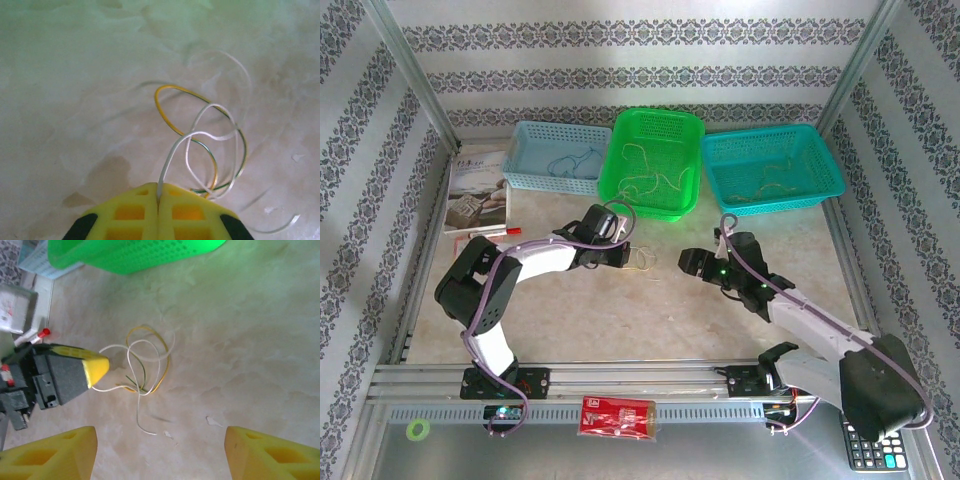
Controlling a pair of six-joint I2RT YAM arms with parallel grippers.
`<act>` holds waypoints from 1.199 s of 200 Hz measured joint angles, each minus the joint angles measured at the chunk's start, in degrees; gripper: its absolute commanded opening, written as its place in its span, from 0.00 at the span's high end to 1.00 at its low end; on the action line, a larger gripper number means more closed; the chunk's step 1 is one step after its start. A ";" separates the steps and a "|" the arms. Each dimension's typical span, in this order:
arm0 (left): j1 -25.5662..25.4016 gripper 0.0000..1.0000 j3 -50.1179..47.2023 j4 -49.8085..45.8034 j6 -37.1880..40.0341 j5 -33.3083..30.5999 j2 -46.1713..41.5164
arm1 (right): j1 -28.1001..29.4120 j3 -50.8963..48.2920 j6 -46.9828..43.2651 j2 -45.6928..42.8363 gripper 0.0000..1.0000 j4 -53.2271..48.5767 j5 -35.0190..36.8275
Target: Untangle the cables
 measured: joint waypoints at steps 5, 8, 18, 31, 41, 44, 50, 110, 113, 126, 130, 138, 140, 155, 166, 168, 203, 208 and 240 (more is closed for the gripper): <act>0.00 1.00 0.04 -0.17 -0.31 0.42 -0.61 | 0.48 0.07 -0.07 0.61 0.32 0.24 0.00; 0.00 1.00 0.04 -0.33 -0.46 0.70 -0.92 | 0.74 0.11 -0.07 0.92 0.32 0.37 0.02; 0.00 1.00 0.09 -0.57 -1.14 1.70 -2.45 | 1.62 0.37 -0.11 2.12 0.32 0.70 0.04; 0.00 1.00 0.15 -0.76 -2.21 3.15 -4.72 | 2.78 1.20 -0.13 3.72 0.32 0.87 0.22; 0.00 1.00 0.24 -0.76 -3.04 4.24 -6.36 | 3.56 1.95 -0.24 4.61 0.32 1.03 0.24; 0.00 1.00 0.26 -0.74 -3.32 4.55 -6.95 | 3.76 2.12 -0.28 4.81 0.32 1.16 0.24; 0.00 1.00 0.26 -0.74 -3.76 5.11 -7.91 | 4.17 2.62 -0.31 5.22 0.32 1.25 0.24; -0.24 1.00 0.24 -0.74 -8.50 8.83 -13.60 | 4.90 4.55 -0.46 6.71 0.32 2.54 0.68; -0.24 1.00 0.24 -0.74 -8.70 8.92 -13.75 | 4.90 4.55 -0.44 6.71 0.32 2.54 0.68; -0.24 1.00 0.24 -0.74 -9.60 9.03 -14.25 | 4.90 4.55 -0.39 6.67 0.32 2.56 0.68; -0.24 1.00 0.24 -0.74 -9.97 9.05 -14.34 | 4.90 4.55 -0.37 6.62 0.32 2.56 0.68; -0.24 1.00 0.24 -0.74 -10.64 9.18 -14.43 | 4.90 4.55 -0.26 6.45 0.33 2.56 0.68; -0.24 1.00 0.24 -0.74 -10.75 9.20 -14.45 | 4.94 4.52 -0.24 6.38 0.33 2.60 0.68; -0.24 1.00 0.02 -0.72 -11.93 9.42 -14.45 | 5.29 4.22 0.04 5.55 0.33 3.08 0.66; -0.24 1.00 -0.44 -0.68 -12.74 9.42 -14.58 | 5.66 3.69 0.33 4.63 0.32 3.65 0.66; -0.24 1.00 -0.52 -0.68 -12.85 9.40 -14.64 | 5.79 3.54 0.48 4.46 0.32 3.82 0.68; -0.24 1.00 -0.98 -0.66 -14.05 9.38 -15.30 | 7.76 2.12 1.44 1.97 0.30 4.68 0.63; -0.24 1.00 -0.98 -0.66 -14.23 9.40 -15.41 | 8.04 2.12 1.44 1.86 0.30 4.68 0.61; -0.24 1.00 -0.98 -0.46 -14.80 9.40 -15.69 | 9.44 2.14 1.14 2.43 0.30 5.05 0.13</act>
